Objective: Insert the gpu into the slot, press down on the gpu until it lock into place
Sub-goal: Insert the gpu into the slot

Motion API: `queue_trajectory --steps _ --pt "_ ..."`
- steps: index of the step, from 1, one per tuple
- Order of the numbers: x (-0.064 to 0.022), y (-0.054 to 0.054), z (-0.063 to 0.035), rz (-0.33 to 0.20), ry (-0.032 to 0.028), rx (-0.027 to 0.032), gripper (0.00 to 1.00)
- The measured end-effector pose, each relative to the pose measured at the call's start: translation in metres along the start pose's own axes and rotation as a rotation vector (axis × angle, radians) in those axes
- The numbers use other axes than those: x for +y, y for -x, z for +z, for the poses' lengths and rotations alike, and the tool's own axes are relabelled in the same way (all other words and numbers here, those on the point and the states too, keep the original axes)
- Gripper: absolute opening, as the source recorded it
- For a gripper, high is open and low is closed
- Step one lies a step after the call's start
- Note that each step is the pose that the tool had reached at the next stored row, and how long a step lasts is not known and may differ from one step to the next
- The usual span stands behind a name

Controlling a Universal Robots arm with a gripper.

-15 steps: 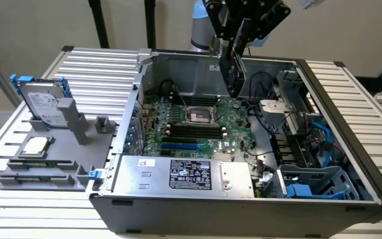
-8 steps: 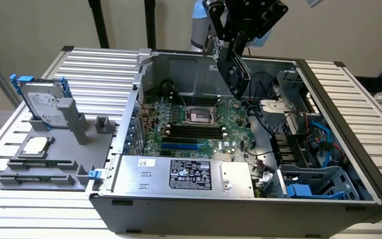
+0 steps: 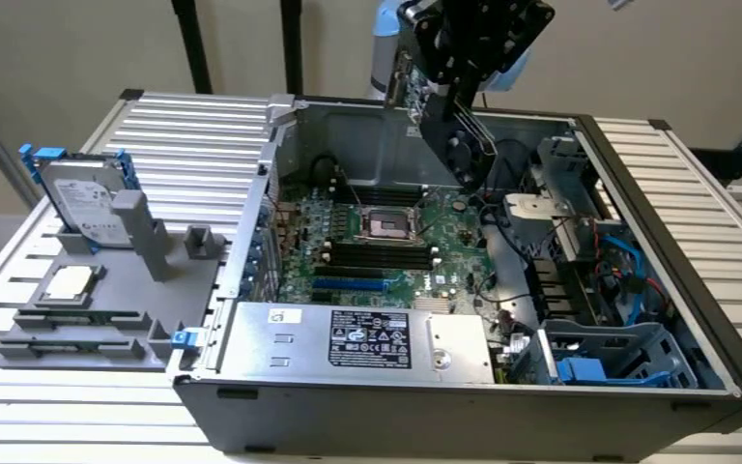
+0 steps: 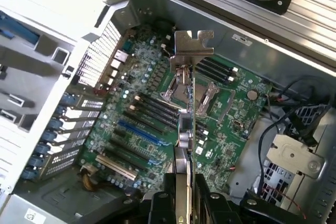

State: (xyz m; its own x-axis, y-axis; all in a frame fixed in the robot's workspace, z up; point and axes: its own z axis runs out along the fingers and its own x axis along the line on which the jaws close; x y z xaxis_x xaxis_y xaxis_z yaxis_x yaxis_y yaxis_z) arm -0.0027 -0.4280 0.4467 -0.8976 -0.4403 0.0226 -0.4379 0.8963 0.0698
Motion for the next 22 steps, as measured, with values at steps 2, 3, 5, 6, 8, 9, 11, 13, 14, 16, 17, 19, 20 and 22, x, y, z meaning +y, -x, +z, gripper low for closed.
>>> queue_trajectory --steps 2,3,5,6,8,9,11,13,14,16,17,19,20,22 --pt "0.0000 0.0000 0.0004 -0.036 -0.0051 -0.0061 0.26" --pt "0.0000 0.0000 0.0006 -0.054 -0.0076 -0.0091 0.26" --pt "-0.0001 0.0000 0.0012 -0.092 -0.0121 -0.0144 0.26" --pt "-0.0001 0.0000 0.0014 -0.110 -0.0143 -0.0166 0.26" --pt "-0.0001 0.0000 0.0019 -0.146 -0.0187 -0.0214 0.26" --pt "-0.0001 0.0000 0.0022 -0.165 -0.0209 -0.0238 0.26" --pt "-0.0002 0.0000 0.0028 -0.202 -0.0253 -0.0287 0.26" --pt "-0.0002 0.0000 0.0033 -0.238 -0.0296 -0.0334 0.26" --pt "-0.0002 0.0000 0.0036 -0.258 -0.0319 -0.0359 0.26" --pt "-0.0002 0.0001 0.0041 -0.294 -0.0363 -0.0405 0.26" --pt "-0.0003 0.0001 0.0044 -0.312 -0.0383 -0.0425 0.26" --pt "-0.0003 0.0001 0.0053 -0.349 -0.0414 -0.0459 0.26" --pt "-0.0004 0.0001 0.0056 -0.367 -0.0429 -0.0472 0.26" --pt "-0.0004 0.0001 0.0066 -0.404 -0.0454 -0.0495 0.26"
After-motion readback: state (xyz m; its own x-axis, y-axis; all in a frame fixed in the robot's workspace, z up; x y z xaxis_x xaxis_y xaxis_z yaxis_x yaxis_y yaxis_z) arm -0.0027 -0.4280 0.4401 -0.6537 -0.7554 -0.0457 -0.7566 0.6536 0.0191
